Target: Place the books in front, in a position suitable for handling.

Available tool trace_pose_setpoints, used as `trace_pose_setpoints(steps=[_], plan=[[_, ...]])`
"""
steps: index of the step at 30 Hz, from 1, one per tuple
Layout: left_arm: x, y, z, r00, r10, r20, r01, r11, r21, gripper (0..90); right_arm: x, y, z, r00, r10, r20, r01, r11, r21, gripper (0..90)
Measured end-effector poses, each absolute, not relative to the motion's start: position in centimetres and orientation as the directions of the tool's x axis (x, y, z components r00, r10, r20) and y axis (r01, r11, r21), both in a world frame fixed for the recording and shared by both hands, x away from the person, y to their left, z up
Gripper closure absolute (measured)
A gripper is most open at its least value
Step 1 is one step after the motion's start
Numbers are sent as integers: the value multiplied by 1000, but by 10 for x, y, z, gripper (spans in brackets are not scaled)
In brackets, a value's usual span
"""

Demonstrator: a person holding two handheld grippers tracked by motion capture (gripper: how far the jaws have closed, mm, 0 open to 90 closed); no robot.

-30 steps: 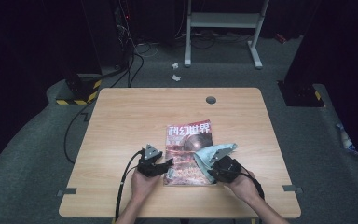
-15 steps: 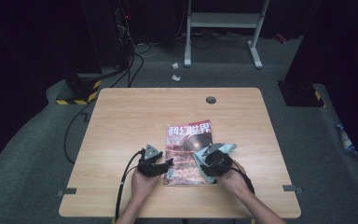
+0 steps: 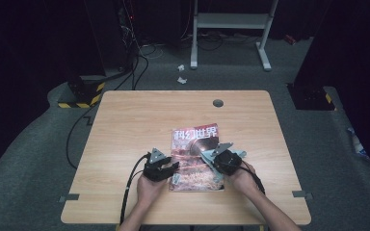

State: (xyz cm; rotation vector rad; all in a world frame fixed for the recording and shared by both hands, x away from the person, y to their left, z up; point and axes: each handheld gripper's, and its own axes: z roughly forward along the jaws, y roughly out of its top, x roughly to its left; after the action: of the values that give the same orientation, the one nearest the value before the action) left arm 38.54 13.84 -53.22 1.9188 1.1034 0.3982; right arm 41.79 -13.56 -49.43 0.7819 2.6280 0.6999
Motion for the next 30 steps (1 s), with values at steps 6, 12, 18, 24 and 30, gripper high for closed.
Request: trace_pose_setpoints(steps=[6,12,18,24,30], plan=[[398,135,-530,561,817,-135,553,-249,795,551,438,-139,-495,-776,615,-145,455,703,546,844],[403,136,-534,565,812,-144,537,-230,812,548,451,-140,-494,-755,644,-124,495,683,538,845],[402,136,-534,567,811,-144,535,-230,813,550,429,-131,-489,-778,620,-101,508,716,479,842],[403,137,-534,567,811,-144,536,-231,812,550,387,-121,-486,-863,500,-66,423,788,447,839],[402,137,-534,566,811,-145,536,-229,813,549,395,-130,-485,-842,538,-35,471,766,437,839]])
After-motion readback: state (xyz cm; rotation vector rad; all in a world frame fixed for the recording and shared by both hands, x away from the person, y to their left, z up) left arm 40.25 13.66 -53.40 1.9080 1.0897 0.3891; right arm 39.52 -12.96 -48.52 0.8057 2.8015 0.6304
